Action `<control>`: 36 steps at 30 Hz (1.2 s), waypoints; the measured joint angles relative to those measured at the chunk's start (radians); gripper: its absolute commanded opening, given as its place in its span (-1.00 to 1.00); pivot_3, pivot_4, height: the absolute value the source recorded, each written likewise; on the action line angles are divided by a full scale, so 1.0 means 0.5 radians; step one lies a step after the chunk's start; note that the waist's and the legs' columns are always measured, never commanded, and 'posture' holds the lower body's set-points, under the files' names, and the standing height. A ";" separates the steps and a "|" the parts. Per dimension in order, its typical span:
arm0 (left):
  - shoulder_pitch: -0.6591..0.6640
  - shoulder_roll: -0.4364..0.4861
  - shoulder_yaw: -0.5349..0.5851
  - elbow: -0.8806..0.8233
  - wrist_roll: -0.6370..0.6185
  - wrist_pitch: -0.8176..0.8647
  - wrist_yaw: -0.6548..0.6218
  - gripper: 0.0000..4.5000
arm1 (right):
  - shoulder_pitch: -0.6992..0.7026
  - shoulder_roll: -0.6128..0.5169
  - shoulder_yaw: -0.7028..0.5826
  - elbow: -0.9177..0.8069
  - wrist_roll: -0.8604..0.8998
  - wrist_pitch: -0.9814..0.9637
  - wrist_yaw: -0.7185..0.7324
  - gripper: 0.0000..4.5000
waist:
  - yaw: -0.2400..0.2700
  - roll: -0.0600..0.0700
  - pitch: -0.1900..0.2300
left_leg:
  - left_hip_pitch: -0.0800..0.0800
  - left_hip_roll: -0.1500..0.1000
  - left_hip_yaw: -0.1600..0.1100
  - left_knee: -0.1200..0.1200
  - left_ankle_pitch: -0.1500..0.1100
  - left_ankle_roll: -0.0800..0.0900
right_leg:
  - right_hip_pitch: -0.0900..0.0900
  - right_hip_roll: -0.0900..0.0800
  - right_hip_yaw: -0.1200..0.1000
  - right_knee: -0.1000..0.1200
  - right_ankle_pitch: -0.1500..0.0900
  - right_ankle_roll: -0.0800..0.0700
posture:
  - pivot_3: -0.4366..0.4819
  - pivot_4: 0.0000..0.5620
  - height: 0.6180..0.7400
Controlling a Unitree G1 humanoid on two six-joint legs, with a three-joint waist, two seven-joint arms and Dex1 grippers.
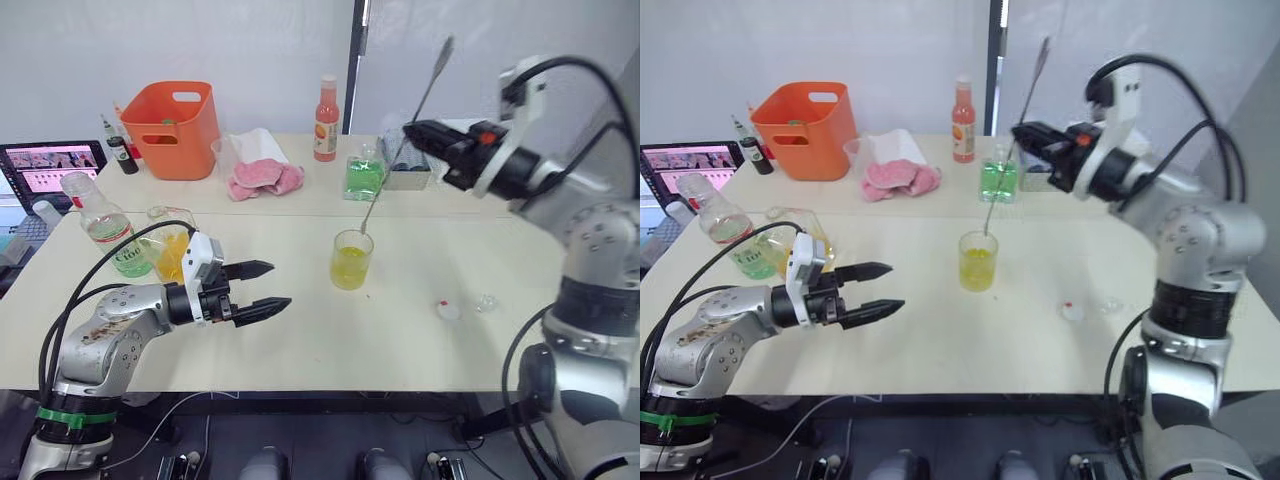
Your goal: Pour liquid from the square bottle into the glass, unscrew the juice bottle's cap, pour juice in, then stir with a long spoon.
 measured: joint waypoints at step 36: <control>0.049 -0.010 -0.074 0.066 0.136 -0.234 -0.146 0.98 | 0.115 0.199 0.587 1.224 -0.570 0.349 -0.325 -1.00 | -0.010 0.001 0.001 | -0.003 -0.002 0.003 0.000 0.000 0.000 | -0.001 0.000 0.001 -0.003 0.002 0.002 | -0.05 -0.47 0.59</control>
